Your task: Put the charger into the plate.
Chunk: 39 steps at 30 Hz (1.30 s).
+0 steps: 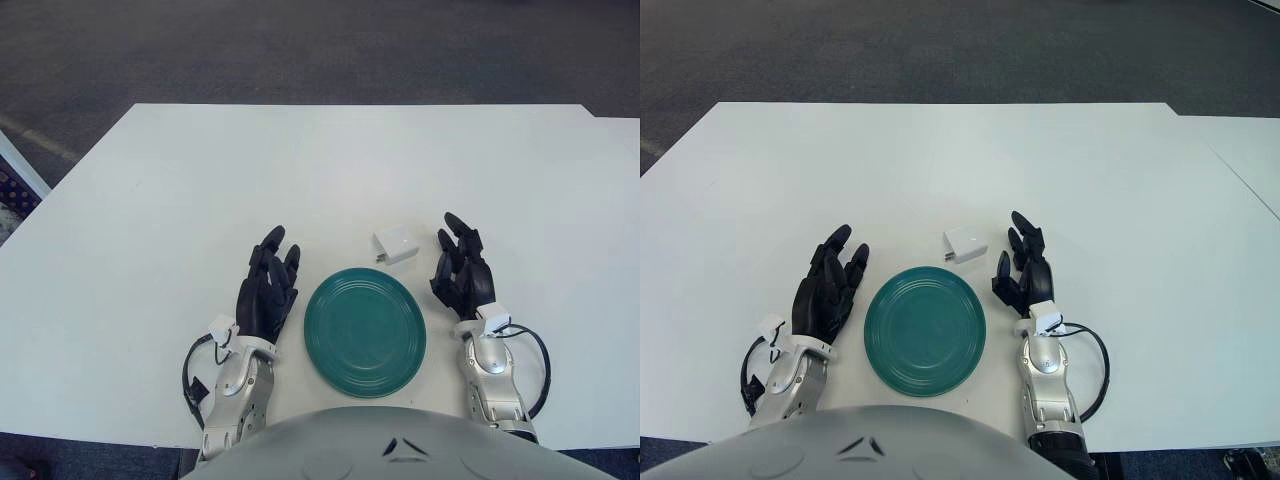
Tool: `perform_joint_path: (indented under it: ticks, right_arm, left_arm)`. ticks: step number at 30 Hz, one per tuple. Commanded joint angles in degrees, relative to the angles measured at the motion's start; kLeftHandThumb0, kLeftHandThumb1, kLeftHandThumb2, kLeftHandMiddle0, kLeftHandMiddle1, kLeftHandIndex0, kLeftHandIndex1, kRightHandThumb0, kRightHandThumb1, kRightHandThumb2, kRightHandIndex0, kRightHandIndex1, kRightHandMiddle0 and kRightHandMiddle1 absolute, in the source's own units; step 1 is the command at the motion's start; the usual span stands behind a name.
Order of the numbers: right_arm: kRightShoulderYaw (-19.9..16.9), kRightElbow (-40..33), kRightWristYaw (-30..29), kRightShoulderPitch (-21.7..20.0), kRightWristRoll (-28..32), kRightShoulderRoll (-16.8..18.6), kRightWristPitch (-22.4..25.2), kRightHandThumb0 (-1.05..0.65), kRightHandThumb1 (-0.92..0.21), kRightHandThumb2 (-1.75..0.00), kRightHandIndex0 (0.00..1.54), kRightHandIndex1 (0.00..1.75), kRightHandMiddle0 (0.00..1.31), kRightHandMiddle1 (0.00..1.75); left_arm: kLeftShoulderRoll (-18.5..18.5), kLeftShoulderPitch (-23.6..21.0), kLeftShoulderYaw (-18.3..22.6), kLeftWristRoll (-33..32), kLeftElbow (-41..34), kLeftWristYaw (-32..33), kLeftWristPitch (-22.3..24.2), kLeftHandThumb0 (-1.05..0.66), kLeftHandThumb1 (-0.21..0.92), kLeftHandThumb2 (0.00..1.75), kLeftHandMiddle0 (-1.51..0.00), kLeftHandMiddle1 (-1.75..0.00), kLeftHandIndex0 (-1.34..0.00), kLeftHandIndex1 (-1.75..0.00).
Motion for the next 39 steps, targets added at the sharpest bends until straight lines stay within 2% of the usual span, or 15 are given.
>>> perform_joint_path:
  ticks: [1, 9, 17, 24, 29, 35, 39]
  right_arm:
    - [0.09, 5.33, 1.41, 3.81, 0.69, -0.21, 8.13, -0.71, -0.92, -0.89, 0.25, 0.00, 0.00, 0.57]
    - [-0.25, 5.36, 2.24, 3.10, 1.37, -0.53, 7.98, -0.71, -0.92, -0.89, 0.25, 0.00, 0.00, 0.58]
    - [-0.38, 4.51, 1.20, 2.05, -0.75, -1.42, 7.44, -0.72, -0.92, -0.88, 0.24, 0.00, 0.00, 0.56]
    - [-1.70, -3.74, 0.04, -3.12, -3.22, -3.62, 13.34, -0.68, -0.92, -0.86, 0.24, 0.00, 0.00, 0.53]
    - [-0.37, -5.69, -0.41, -7.57, -8.69, -6.46, 15.42, -0.68, -0.92, -0.82, 0.22, 0.00, 0.00, 0.51]
    - [5.78, -5.91, -0.48, -13.39, -23.54, -14.18, 13.77, -0.78, -0.92, -0.69, 0.17, 0.00, 0.00, 0.48]
    - [8.81, -3.40, -1.28, -16.35, -28.81, -16.37, 13.05, -0.82, -0.92, -0.65, 0.15, 0.00, 0.00, 0.47]
  left_arm:
    - [-2.54, 1.57, -0.65, 0.35, 2.05, 1.31, 0.85, -0.86, 0.92, 0.73, -0.32, 0.00, 0.00, -0.54]
    - [-2.25, 1.82, -1.53, 0.59, 1.39, 1.82, 0.80, -0.87, 0.92, 0.74, -0.29, 0.00, 0.00, -0.47]
    - [-2.01, 1.28, -1.10, -0.29, 2.11, 1.26, 0.92, -0.87, 0.92, 0.74, -0.30, -0.01, 0.00, -0.51]
    - [-1.61, 1.36, -2.29, 1.50, 2.70, 0.78, -1.24, -0.87, 0.92, 0.75, -0.27, 0.00, 0.00, -0.47]
    - [-1.92, 1.39, -2.95, 1.70, 3.38, 0.60, -2.85, -0.87, 0.92, 0.75, -0.27, 0.00, 0.00, -0.46]
    - [-2.45, 1.52, -3.66, 1.10, 3.09, 1.14, -3.25, -0.86, 0.92, 0.75, -0.26, 0.00, 0.00, -0.46]
    - [-2.89, 1.54, -3.78, 0.65, 3.05, 1.62, -3.42, -0.86, 0.92, 0.74, -0.26, 0.00, 0.00, -0.48]
